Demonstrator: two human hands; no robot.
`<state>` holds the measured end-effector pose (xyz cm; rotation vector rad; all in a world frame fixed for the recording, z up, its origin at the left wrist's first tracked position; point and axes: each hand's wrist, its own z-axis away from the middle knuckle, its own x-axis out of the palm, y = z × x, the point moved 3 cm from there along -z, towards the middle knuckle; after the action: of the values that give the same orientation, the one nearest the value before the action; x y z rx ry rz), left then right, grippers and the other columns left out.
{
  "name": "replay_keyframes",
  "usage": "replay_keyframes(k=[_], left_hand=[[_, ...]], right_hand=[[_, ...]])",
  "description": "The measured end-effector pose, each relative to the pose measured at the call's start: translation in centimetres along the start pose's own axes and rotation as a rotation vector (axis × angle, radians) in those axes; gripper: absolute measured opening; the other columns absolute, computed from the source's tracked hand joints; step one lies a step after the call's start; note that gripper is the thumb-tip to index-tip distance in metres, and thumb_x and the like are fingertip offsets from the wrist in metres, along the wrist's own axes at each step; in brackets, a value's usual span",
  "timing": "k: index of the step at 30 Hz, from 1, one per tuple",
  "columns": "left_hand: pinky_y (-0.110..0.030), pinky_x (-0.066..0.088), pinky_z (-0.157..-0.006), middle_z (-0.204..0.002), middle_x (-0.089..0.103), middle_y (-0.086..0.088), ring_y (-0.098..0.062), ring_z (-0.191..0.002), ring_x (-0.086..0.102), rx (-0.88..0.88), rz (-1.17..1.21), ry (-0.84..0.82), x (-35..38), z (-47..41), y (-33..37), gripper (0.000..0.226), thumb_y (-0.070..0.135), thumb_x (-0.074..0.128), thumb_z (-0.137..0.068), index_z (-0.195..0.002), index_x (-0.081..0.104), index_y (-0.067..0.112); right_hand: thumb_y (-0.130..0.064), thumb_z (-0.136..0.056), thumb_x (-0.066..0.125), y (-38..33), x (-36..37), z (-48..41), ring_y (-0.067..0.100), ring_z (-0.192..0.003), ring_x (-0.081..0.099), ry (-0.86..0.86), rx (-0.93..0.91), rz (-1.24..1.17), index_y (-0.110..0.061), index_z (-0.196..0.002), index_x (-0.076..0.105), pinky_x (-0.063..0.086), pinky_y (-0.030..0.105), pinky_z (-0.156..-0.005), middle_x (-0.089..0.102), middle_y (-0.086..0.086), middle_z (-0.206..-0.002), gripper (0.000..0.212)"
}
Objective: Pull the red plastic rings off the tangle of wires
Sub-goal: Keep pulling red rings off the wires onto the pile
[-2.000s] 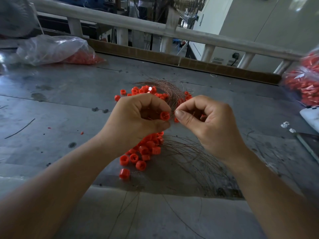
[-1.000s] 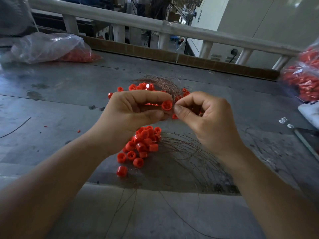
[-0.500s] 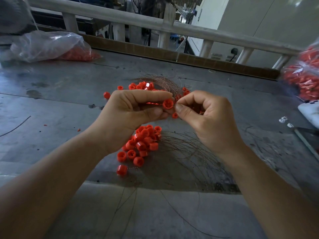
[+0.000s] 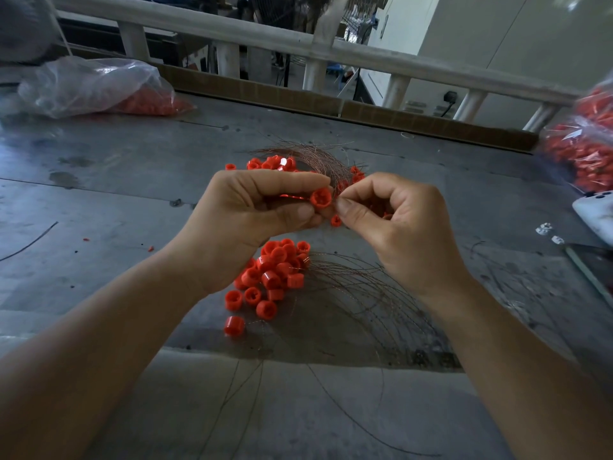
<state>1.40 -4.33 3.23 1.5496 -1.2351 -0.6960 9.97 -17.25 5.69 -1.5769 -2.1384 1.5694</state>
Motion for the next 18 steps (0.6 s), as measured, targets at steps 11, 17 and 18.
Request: replay_keyframes(k=[11,17,18], left_hand=[[-0.017,0.052,-0.074,-0.087,0.074,0.002,-0.012,-0.083,0.069,0.005,0.006,-0.031,0.18,0.08,0.21,0.035,0.004,0.057,-0.067,-0.096,0.066,0.021],[-0.017,0.053,-0.073,-0.085,0.074,0.001,-0.012,-0.083,0.070,-0.002,0.047,-0.034,0.33,0.12,0.28,0.035,0.003,0.056,-0.065,-0.094,0.066,0.019],[-0.017,0.053,-0.073,-0.085,0.074,0.001,-0.012,-0.083,0.070,-0.004,0.053,-0.037,0.32,0.12,0.31,0.035,0.003,0.056,-0.065,-0.094,0.066,0.018]], right_hand=[[-0.010,-0.081,0.066,-0.04,0.09,0.08,0.005,-0.051,0.049,-0.028,0.014,-0.025,-0.022,-0.069,0.064,0.038,0.012,-0.048,0.058,-0.011,-0.057,0.017],[-0.010,-0.081,0.066,-0.05,0.02,0.08,0.005,-0.050,0.049,-0.019,0.017,-0.033,-0.025,-0.067,0.063,0.042,0.018,-0.047,0.058,-0.012,-0.055,0.021],[-0.010,-0.081,0.066,-0.05,0.01,0.06,0.004,-0.050,0.049,-0.020,0.016,-0.035,-0.026,-0.067,0.063,0.042,0.017,-0.047,0.058,-0.013,-0.054,0.022]])
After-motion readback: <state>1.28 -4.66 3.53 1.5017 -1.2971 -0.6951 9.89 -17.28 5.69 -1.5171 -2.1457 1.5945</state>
